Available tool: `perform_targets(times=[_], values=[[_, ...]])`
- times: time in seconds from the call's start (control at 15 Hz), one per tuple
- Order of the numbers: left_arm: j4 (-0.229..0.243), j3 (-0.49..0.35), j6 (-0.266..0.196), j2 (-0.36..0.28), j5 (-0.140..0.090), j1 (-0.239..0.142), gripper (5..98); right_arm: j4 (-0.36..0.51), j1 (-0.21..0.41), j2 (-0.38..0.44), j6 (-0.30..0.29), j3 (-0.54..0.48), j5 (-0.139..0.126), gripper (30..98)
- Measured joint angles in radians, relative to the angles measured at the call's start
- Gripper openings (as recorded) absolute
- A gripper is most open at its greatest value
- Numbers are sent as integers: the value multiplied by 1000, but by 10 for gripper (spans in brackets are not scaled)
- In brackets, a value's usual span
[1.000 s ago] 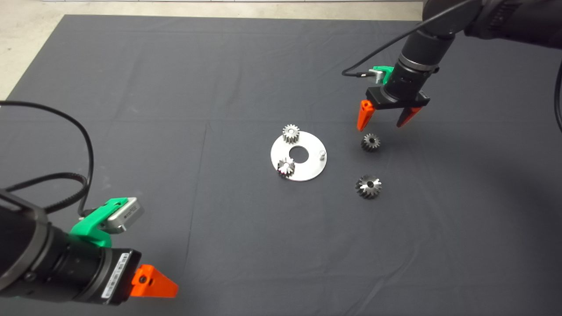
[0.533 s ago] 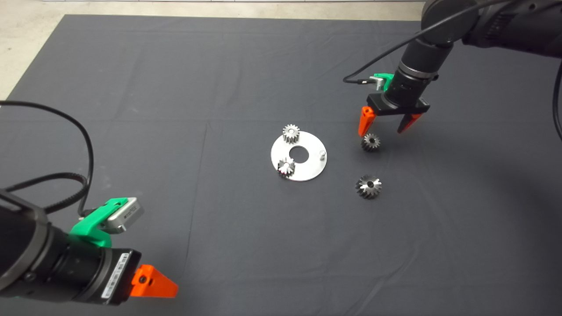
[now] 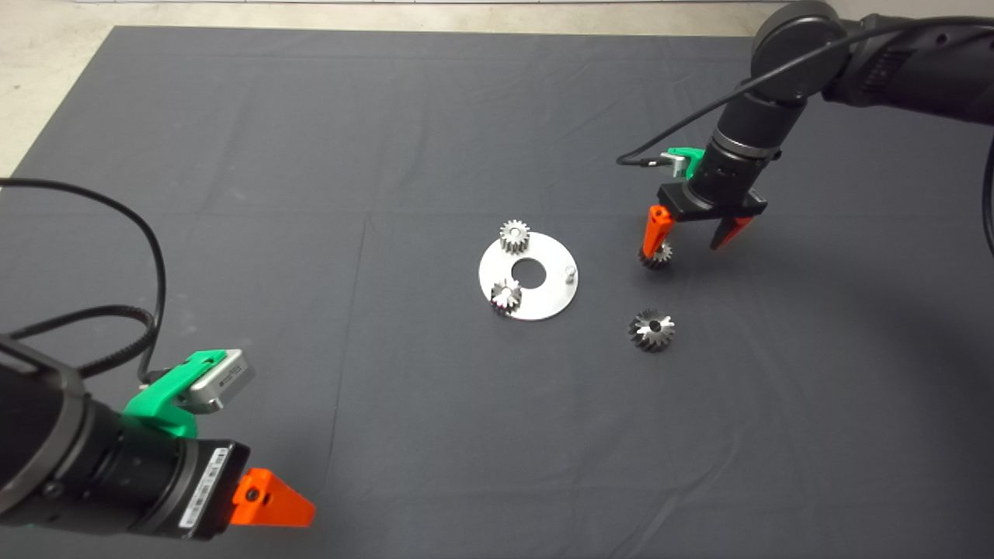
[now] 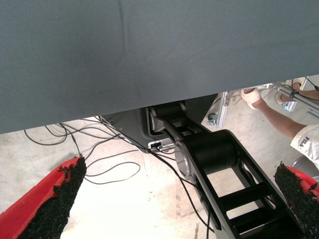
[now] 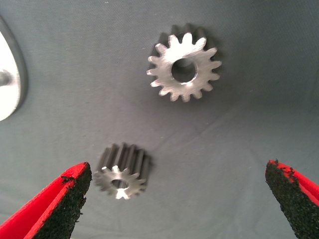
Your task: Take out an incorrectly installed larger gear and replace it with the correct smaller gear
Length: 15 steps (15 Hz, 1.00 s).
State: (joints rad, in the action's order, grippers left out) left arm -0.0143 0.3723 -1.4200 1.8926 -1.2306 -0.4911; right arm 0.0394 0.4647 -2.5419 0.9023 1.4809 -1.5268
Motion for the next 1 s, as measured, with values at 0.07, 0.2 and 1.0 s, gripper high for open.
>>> perform_targets(times=[0.07, 0.2, 1.0], values=[[0, 0, 0, 0, 0, 0, 977, -20, -6, 1, -14, -6, 0, 922], [0, 0, 0, 0, 0, 0, 977, -61, -22, 1, -40, -16, 0, 922], [0, 0, 0, 0, 0, 0, 977, -235, -72, -1, -95, -32, 0, 922]])
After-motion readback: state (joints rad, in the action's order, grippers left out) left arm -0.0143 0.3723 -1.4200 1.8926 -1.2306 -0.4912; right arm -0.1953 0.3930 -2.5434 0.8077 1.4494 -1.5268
